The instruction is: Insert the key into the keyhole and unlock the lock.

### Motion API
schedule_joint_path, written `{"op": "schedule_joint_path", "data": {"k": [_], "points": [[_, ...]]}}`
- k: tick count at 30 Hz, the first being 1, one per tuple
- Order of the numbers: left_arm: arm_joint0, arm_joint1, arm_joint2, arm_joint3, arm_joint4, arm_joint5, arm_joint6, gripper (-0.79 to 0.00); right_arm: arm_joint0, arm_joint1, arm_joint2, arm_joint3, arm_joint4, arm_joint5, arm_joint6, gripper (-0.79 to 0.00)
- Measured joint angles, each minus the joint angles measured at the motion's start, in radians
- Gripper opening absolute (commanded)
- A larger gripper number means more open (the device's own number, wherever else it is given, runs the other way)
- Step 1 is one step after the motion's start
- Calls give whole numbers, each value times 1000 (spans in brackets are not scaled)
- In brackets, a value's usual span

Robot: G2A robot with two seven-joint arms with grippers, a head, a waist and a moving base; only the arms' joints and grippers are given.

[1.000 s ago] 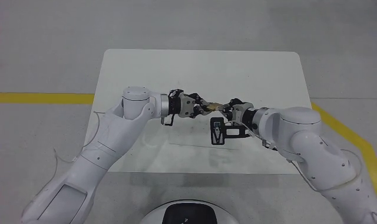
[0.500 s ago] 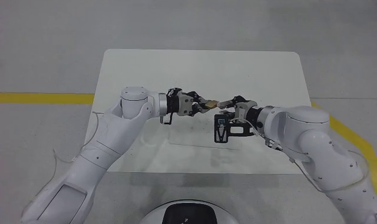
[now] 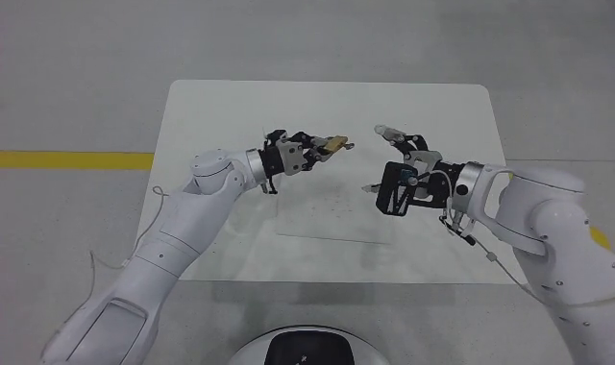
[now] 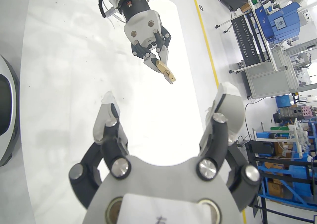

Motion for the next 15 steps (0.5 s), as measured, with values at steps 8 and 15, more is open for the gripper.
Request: {"op": "schedule_joint_path", "data": {"k": [8, 15], "points": [[5, -13, 4, 46, -35, -47, -42, -785, -24, -7, 21, 102, 214, -35, -207, -785], [0, -24, 5, 76, -52, -92, -93, -785, -24, -9, -3, 287, 570, -169, -387, -785]]}}
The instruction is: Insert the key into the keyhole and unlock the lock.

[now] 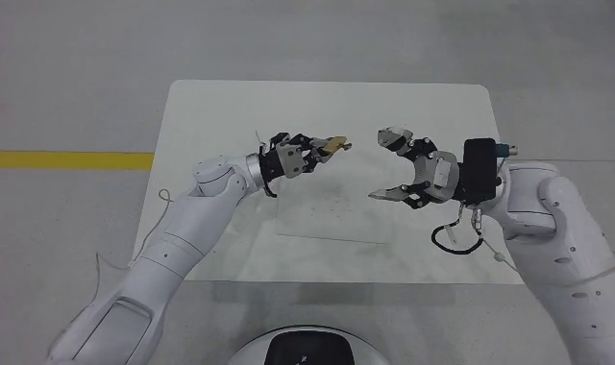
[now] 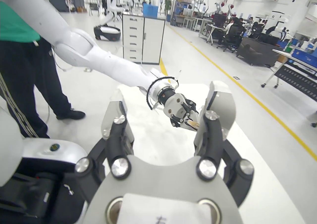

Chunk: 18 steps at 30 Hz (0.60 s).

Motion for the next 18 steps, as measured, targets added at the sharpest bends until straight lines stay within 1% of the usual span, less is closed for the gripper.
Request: {"op": "schedule_joint_path", "data": {"k": [2, 6, 9, 14, 18], "points": [[-2, -2, -4, 4, 2, -27, 2, -785, 12, 5, -27, 19, 38, 2, 54, -785], [-3, -2, -11, -3, 58, -111, 17, -785, 48, 15, -84, 32, 96, 3, 199, -785], [6, -1, -16, -19, 97, -168, 15, -785, 75, 19, -112, 37, 141, 3, 268, -785], [15, 5, -31, -39, 153, -219, 8, -785, 115, 24, -154, 51, 190, 3, 358, -785], [19, 14, -45, -51, 228, -248, -9, -785, 148, 33, -181, 59, 207, 3, 458, -785]]}}
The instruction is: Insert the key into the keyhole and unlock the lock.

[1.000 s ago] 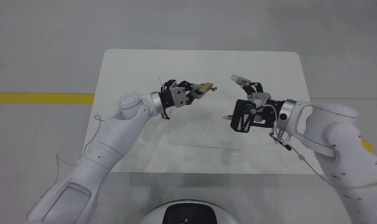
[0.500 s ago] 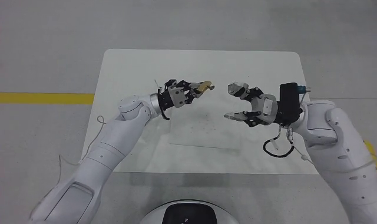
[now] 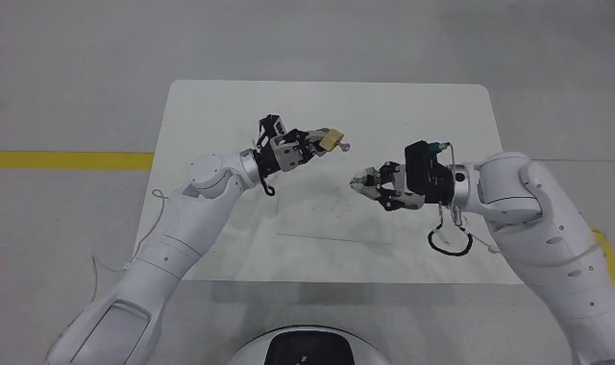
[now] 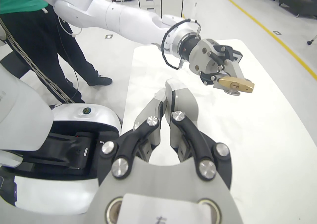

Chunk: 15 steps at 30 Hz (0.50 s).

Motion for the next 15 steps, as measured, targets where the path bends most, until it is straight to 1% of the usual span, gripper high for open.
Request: {"op": "schedule_joint_path", "data": {"k": [6, 15], "points": [[12, 12, -15, -19, 65, -6, -58, -785, 39, 13, -38, 7, 67, 0, 89, -785], [29, 21, -10, -54, 135, 11, -119, -785, 122, 30, -114, 27, 156, 0, 206, -785]]}}
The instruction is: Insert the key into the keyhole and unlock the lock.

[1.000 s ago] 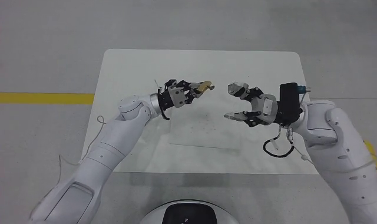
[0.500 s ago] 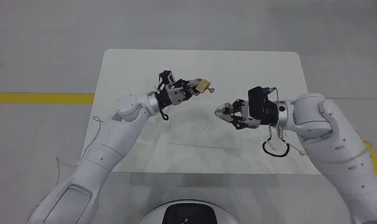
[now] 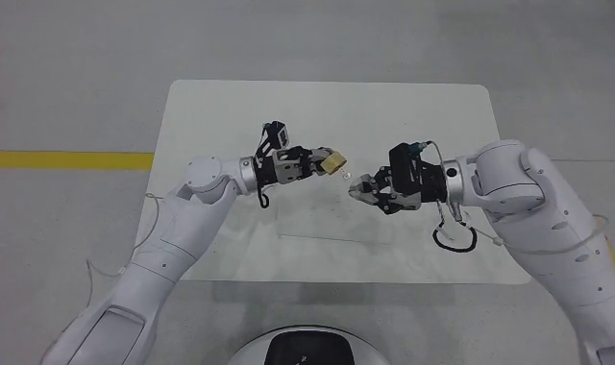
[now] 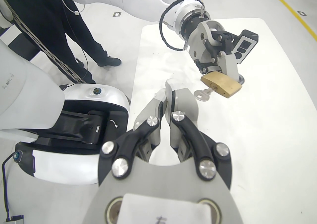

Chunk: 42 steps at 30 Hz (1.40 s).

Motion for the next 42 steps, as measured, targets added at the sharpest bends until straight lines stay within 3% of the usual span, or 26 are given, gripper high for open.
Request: {"op": "schedule_joint_path", "data": {"k": [11, 27, 28, 30, 31, 36, 42], "points": [[8, 8, -10, -18, 4, 41, -72, -785, 85, 1, -84, 33, 39, 0, 37, -785], [5, 2, 7, -14, -14, 81, -56, -785, 112, -6, -97, 57, -106, 16, -45, -785], [6, 1, 4, -8, -23, 87, -39, -785, 110, -6, -91, 54, -113, 19, -56, -717], [7, -3, -4, 10, -56, 113, 28, -785, 99, -3, -68, 48, -136, 21, -91, -354], [8, -7, -8, 17, -77, 125, 60, -785, 91, -2, -56, 45, -149, 21, -111, 0], [7, -22, -8, 44, -173, 212, 187, -785, 49, 2, -10, 39, -205, 26, -202, 0], [6, -22, -7, 45, -172, 211, 187, -785, 50, 2, -11, 40, -203, 26, -197, 0]]}}
